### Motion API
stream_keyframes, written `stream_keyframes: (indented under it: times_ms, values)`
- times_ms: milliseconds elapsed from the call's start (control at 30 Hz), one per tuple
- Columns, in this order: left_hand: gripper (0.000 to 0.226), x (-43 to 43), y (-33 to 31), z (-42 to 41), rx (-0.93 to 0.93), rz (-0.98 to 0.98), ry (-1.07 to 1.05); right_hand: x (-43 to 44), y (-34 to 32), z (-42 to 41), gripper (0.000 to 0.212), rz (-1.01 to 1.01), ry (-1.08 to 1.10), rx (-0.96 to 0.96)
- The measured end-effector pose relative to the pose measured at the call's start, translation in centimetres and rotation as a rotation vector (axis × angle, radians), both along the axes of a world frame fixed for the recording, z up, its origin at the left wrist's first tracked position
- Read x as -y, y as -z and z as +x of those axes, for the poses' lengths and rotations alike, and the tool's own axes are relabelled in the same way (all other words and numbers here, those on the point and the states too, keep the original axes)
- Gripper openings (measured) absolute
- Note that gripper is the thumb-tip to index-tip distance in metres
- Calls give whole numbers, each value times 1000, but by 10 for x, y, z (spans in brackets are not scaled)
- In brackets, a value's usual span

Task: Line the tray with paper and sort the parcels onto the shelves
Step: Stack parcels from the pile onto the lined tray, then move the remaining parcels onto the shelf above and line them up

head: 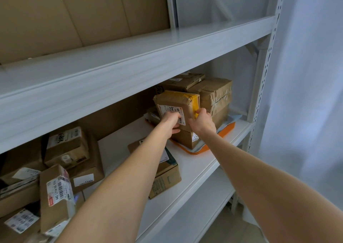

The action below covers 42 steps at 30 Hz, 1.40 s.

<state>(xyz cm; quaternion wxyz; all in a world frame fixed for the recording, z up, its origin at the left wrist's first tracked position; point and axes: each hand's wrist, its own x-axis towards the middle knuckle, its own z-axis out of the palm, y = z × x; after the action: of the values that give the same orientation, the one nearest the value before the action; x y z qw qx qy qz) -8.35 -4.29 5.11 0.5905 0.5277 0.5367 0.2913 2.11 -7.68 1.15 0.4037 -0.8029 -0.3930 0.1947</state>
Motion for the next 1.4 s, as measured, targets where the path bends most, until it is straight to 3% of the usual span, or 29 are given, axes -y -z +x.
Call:
stream_keyframes:
  times_ms: [200, 433, 500, 600, 667, 733, 800, 867, 933, 1033, 1233, 1400]
  values:
    - [42, -2, 5, 2, -49, 11, 71, 3, 5, 5, 48, -24, -10, 28]
    - [32, -5, 4, -19, -89, 144, -120, 16, 5, 4, 28, -34, -32, 47]
    - [27, -7, 3, -36, -182, 277, -210, 17, 5, -3, 33, 5, -105, 16]
    - [42, -6, 9, -71, -396, 415, -338, 19, 8, -21, 29, 4, -278, -91]
    - [50, -1, 17, -94, -499, 338, -414, 21, 13, -35, 28, -97, -404, -180]
    - [51, 9, 28, -115, -564, 202, -452, 26, 19, -51, 43, -248, -475, -284]
    - [48, 23, 38, -130, -539, 97, -417, 32, 25, -66, 56, -385, -510, -333]
    - [42, 41, 46, -137, -457, -23, -346, 38, 32, -74, 49, -463, -526, -352]
    - [43, 58, 55, -141, -362, -180, -274, 44, 37, -80, 38, -488, -514, -410]
    - [46, 75, 62, -143, -170, -358, -219, 51, 43, -84, 38, -441, -487, -526]
    - [45, 89, 54, -148, -87, -314, -195, 77, 34, -62, 41, -431, -533, -691]
    - [36, 108, 30, -138, -42, -281, -133, 100, 23, -39, 47, -409, -593, -681]
